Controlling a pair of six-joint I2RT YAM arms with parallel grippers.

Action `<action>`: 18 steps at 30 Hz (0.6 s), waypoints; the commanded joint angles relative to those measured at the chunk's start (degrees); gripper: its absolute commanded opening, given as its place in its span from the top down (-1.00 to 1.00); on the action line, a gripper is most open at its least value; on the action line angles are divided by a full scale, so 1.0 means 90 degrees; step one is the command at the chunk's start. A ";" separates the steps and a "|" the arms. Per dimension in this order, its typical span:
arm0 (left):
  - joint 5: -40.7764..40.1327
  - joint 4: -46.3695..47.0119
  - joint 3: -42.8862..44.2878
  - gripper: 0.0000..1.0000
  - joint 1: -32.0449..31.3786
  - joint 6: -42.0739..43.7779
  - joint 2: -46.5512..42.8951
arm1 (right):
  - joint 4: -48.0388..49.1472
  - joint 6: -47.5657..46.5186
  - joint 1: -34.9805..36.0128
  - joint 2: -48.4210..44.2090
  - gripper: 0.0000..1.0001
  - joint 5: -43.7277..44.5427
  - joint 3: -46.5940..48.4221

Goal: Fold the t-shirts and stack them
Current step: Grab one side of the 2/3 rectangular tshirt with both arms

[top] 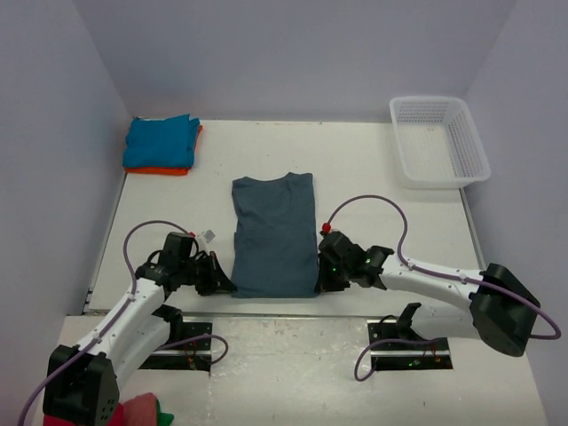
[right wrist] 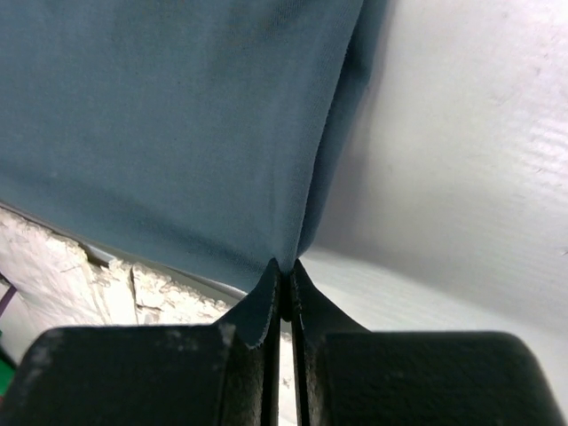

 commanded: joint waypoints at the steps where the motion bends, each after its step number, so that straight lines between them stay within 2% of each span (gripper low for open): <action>1: 0.0028 -0.0398 0.0012 1.00 0.0015 0.0142 -0.0157 | -0.0491 0.0383 0.0251 0.0015 1.00 0.0558 -0.0079; 12: -0.0069 -0.0710 0.0236 1.00 0.0015 0.0240 -0.0332 | -0.0822 0.0735 0.0583 -0.0257 1.00 0.0841 -0.0079; 18: -0.0732 -0.1383 0.1347 1.00 0.0015 0.0445 -0.0489 | -0.1545 0.0696 0.0789 -0.0560 1.00 0.1437 0.0612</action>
